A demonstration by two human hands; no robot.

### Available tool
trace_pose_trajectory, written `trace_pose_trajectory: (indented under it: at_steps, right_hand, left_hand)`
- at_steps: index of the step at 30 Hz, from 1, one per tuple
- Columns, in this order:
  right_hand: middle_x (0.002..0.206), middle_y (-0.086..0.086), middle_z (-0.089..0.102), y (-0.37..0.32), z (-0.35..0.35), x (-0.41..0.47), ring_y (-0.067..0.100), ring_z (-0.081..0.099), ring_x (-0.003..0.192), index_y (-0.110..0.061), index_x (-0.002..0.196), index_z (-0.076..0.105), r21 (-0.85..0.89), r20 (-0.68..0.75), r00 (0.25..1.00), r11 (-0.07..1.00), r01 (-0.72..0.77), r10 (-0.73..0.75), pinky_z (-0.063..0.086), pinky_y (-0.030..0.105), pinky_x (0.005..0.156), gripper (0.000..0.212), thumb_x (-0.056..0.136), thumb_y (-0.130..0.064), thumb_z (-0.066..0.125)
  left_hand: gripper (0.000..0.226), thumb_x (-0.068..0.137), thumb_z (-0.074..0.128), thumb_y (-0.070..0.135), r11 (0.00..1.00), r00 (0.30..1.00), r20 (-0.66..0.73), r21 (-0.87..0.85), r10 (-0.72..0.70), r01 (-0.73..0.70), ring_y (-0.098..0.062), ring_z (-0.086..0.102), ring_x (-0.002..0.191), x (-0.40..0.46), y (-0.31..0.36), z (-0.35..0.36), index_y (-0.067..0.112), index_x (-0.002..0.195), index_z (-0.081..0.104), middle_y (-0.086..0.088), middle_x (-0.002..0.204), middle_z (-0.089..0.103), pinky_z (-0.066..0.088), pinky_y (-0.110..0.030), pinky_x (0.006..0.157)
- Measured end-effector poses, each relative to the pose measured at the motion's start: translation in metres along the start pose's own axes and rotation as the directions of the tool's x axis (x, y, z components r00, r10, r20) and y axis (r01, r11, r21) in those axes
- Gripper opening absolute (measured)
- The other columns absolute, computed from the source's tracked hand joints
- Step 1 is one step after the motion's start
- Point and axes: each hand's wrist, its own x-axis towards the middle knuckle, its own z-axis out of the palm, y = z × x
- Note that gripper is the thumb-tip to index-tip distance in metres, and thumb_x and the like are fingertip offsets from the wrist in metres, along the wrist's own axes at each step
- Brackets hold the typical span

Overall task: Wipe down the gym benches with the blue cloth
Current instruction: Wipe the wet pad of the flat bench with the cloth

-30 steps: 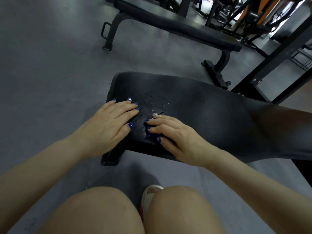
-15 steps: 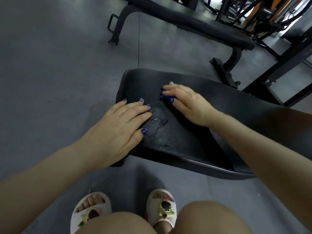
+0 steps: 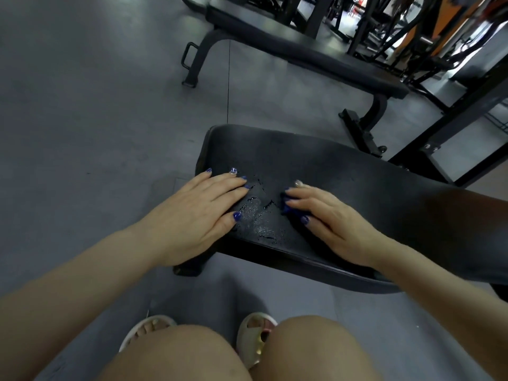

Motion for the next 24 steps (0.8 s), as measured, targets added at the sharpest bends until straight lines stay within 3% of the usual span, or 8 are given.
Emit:
trace_pose_trajectory:
  at_steps: [4, 7, 12, 15, 21, 24]
  right_hand:
    - [0.149, -0.018, 0.038, 0.018, -0.014, -0.051, 0.006, 0.024, 0.146, -0.027, 0.137, 0.049, -0.017, 0.015, 0.997, 0.997, -0.077, 0.077, 0.025, 0.025, 0.117, 0.039, 0.1, -0.036, 0.037]
    - [0.146, -0.013, 0.043, 0.008, -0.009, -0.046, 0.006, 0.027, 0.144, -0.022, 0.133, 0.054, -0.021, -0.036, 0.997, 0.997, -0.071, 0.07, 0.03, 0.033, 0.114, 0.037, 0.1, -0.032, 0.039]
    - [0.143, 0.003, 0.05, -0.054, 0.021, 0.01, 0.016, 0.034, 0.143, -0.009, 0.129, 0.059, -0.018, -0.055, 0.986, 0.988, 0.154, -0.154, 0.03, 0.036, 0.117, 0.033, 0.099, -0.018, 0.048]
    - [0.143, 0.005, 0.05, -0.078, 0.033, 0.031, 0.018, 0.035, 0.142, -0.007, 0.129, 0.058, -0.016, -0.053, 0.977, 0.978, 0.206, -0.207, 0.029, 0.035, 0.117, 0.032, 0.099, -0.014, 0.05]
    - [0.15, -0.007, 0.04, -0.056, 0.012, -0.008, 0.008, 0.027, 0.145, -0.016, 0.137, 0.051, 0.012, 0.052, 0.986, 0.988, 0.157, -0.157, 0.026, 0.028, 0.118, 0.037, 0.103, -0.024, 0.04]
    - [0.148, -0.009, 0.043, -0.035, 0.009, 0.022, 0.006, 0.032, 0.142, -0.02, 0.135, 0.053, 0.029, 0.007, 0.998, 0.998, 0.06, -0.06, 0.026, 0.024, 0.117, 0.038, 0.101, -0.031, 0.039]
  left_hand:
    - [0.065, 0.1, 0.014, 0.052, 1.0, 1.0, 0.019, 0.025, 0.01, -0.01, -0.009, 0.012, 0.148, -0.013, -0.011, -0.009, 0.015, 0.15, 0.032, 0.003, 0.158, 0.024, 0.01, -0.033, 0.121]
    - [0.064, 0.1, 0.014, 0.052, 0.999, 0.999, 0.05, 0.04, -0.001, -0.001, -0.008, 0.006, 0.148, -0.025, -0.018, -0.01, 0.016, 0.152, 0.026, 0.003, 0.16, 0.019, 0.003, -0.029, 0.12]
    - [0.067, 0.098, 0.008, 0.054, 0.999, 0.998, 0.06, -0.018, -0.03, 0.031, -0.002, -0.004, 0.147, -0.027, -0.015, -0.007, 0.019, 0.154, 0.016, 0.007, 0.161, 0.009, 0.0, -0.026, 0.119]
    - [0.067, 0.097, 0.008, 0.055, 0.998, 0.998, 0.05, -0.045, -0.048, 0.05, 0.0, -0.007, 0.146, -0.029, -0.013, -0.007, 0.02, 0.154, 0.014, 0.007, 0.161, 0.007, -0.002, -0.022, 0.118]
    - [0.063, 0.1, 0.012, 0.052, 0.998, 0.999, 0.031, -0.044, -0.037, 0.038, -0.004, -0.004, 0.148, -0.03, -0.018, -0.002, 0.019, 0.154, 0.015, 0.006, 0.161, 0.01, 0.01, -0.035, 0.121]
    - [0.062, 0.101, 0.015, 0.05, 0.998, 1.0, 0.014, -0.056, -0.015, 0.016, -0.007, 0.0, 0.149, -0.03, -0.019, 0.001, 0.016, 0.153, 0.021, 0.003, 0.161, 0.015, 0.013, -0.037, 0.121]
